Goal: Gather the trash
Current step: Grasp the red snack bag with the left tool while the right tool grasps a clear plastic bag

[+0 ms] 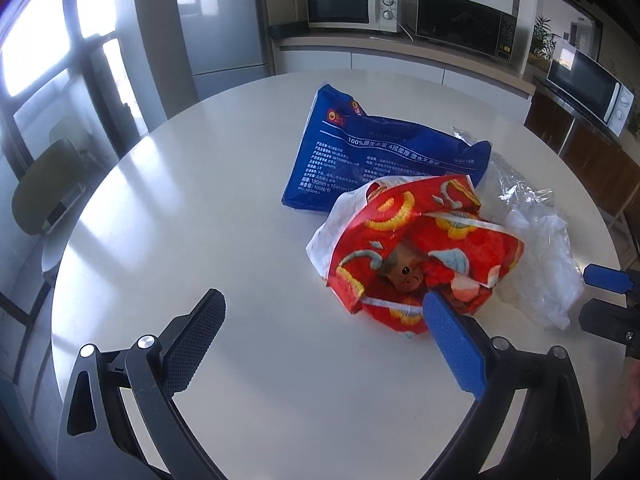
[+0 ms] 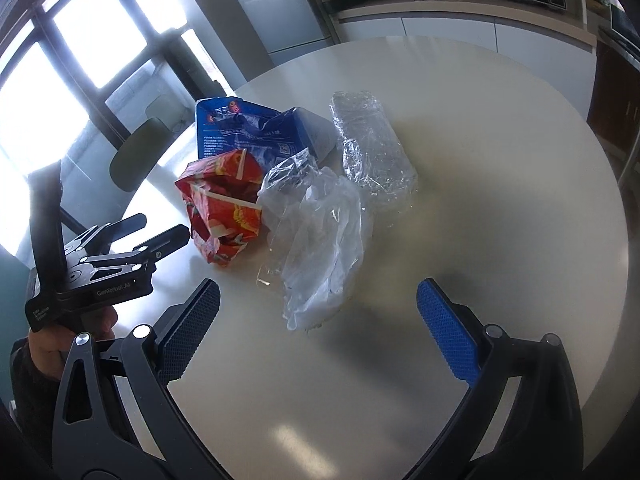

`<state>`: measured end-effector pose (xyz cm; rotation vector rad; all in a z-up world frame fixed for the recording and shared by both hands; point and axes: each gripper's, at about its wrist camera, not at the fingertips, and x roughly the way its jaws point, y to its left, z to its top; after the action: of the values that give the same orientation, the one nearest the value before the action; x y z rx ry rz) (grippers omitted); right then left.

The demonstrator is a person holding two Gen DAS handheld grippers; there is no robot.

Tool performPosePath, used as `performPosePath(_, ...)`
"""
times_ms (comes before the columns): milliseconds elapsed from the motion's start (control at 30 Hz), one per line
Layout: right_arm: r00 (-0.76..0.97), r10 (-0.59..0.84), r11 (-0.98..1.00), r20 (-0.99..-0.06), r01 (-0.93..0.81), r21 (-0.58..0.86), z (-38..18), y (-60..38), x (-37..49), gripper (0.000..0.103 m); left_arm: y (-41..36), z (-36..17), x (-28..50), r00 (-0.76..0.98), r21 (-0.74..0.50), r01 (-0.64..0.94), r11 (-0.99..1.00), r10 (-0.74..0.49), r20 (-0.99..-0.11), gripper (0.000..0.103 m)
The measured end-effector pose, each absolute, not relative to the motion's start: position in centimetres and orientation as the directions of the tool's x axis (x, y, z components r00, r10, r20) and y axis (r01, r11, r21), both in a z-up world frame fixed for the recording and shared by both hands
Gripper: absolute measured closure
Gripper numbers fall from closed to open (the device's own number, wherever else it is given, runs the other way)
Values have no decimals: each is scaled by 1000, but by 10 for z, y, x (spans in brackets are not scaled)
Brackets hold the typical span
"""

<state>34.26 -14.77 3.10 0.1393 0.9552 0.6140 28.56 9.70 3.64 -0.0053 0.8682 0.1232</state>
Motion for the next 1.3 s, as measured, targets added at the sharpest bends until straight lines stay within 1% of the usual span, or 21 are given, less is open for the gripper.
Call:
performPosePath(133, 424, 542, 828, -726, -416, 376, 26, -142, 354, 9, 97, 34, 298, 645, 77, -86, 993, 114, -756, 6)
performPosePath(167, 421, 542, 827, -727, -417, 376, 25, -140, 356, 12, 99, 33, 303, 640, 86, -88, 992, 123, -759, 6)
performPosePath(200, 419, 541, 827, -729, -420, 373, 24, -138, 357, 14, 99, 32, 306, 637, 89, -84, 992, 122, -761, 9)
performPosePath(233, 416, 540, 827, -732, -423, 370, 22, -135, 360, 18, 99, 31, 308, 636, 89, -70, 994, 113, -764, 11)
performPosePath(300, 404, 538, 826, -740, -431, 365, 19, -131, 361, 25, 99, 29, 311, 629, 96, -43, 994, 102, -771, 25)
performPosePath(333, 399, 537, 824, -743, -434, 363, 17, -129, 361, 32, 99, 28, 311, 625, 95, -34, 995, 95, -775, 29)
performPosePath(400, 402, 536, 823, -742, -444, 354, 17, -127, 360, 43, 100, 27, 312, 621, 83, -19, 996, 77, -780, 45)
performPosePath(433, 396, 539, 820, -744, -447, 357, 17, -126, 360, 52, 101, 26, 313, 619, 83, -17, 996, 75, -782, 50)
performPosePath(467, 398, 537, 822, -744, -445, 355, 16, -127, 358, 54, 101, 25, 312, 619, 76, -9, 997, 65, -782, 59)
performPosePath(500, 400, 537, 822, -743, -448, 352, 17, -126, 357, 57, 100, 25, 310, 621, 72, 5, 997, 54, -782, 72)
performPosePath(533, 402, 537, 821, -742, -454, 348, 17, -127, 355, 60, 99, 24, 309, 619, 75, 12, 997, 51, -784, 77)
performPosePath(567, 405, 534, 821, -742, -457, 342, 18, -127, 353, 61, 98, 23, 308, 617, 83, 18, 996, 54, -785, 83)
performPosePath(633, 412, 538, 819, -735, -461, 342, 20, -129, 348, 68, 96, 22, 304, 620, 89, 25, 996, 54, -783, 86)
performPosePath(700, 411, 544, 815, -732, -466, 344, 23, -131, 344, 73, 96, 22, 304, 619, 85, 26, 996, 51, -784, 92)
performPosePath(733, 411, 547, 812, -730, -473, 342, 25, -132, 341, 90, 97, 22, 302, 618, 77, 23, 997, 46, -785, 94)
performPosePath(867, 415, 555, 803, -721, -493, 334, 31, -135, 329, 91, 98, 25, 296, 615, 37, 24, 999, 14, -788, 98)
performPosePath(1300, 425, 588, 779, -688, -525, 342, 51, -156, 279, 91, 105, 44, 233, 658, -19, -7, 1000, -10, -753, 98)
